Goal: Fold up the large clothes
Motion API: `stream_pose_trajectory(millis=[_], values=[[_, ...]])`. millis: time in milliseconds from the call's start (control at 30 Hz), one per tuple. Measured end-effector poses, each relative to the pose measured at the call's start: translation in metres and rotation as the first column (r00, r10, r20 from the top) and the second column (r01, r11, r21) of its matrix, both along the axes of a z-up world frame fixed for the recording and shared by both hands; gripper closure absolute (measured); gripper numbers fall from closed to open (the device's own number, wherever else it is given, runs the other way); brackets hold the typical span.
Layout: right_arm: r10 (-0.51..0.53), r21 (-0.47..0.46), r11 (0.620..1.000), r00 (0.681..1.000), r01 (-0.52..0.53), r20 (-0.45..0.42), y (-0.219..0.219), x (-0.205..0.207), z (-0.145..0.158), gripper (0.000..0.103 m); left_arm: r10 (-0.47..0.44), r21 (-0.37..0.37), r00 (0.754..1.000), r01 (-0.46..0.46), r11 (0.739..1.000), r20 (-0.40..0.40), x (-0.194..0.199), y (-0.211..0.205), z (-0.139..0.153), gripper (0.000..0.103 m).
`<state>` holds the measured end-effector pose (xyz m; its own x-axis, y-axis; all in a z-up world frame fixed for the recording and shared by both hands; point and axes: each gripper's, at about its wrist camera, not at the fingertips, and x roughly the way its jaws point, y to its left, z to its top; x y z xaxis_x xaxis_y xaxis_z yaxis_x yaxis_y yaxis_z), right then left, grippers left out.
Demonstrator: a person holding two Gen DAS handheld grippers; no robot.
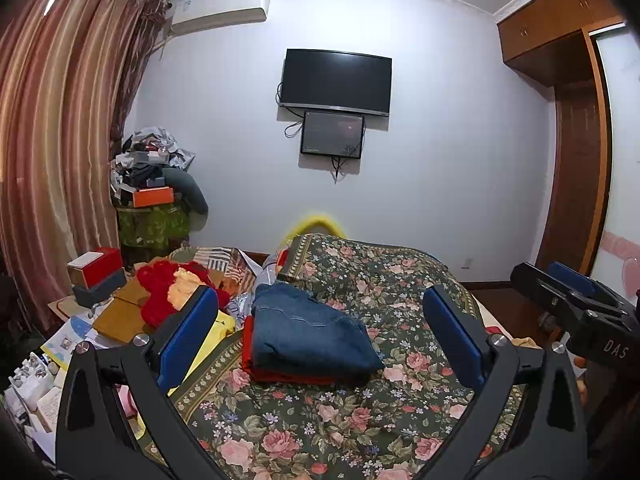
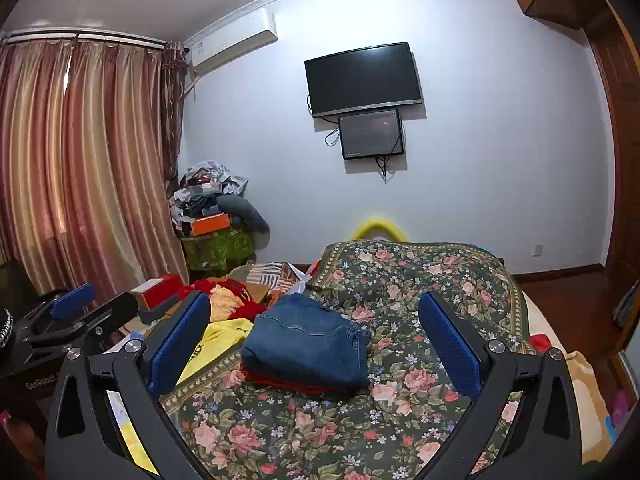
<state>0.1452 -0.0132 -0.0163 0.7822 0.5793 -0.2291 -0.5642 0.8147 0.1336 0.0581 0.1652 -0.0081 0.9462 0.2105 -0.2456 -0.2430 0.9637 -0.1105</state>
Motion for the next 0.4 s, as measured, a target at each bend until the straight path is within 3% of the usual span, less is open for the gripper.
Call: stream_pose_trajectory(millis=[400], values=[[0.004, -0.001, 1.0, 1.0, -0.004, -0.009, -0.0032, 0.0035, -0.0017, 0.0, -0.016, 0.009, 1.0, 0.016, 1.0, -0.016, 0.0011, -0.0031, -0.001, 0.0]])
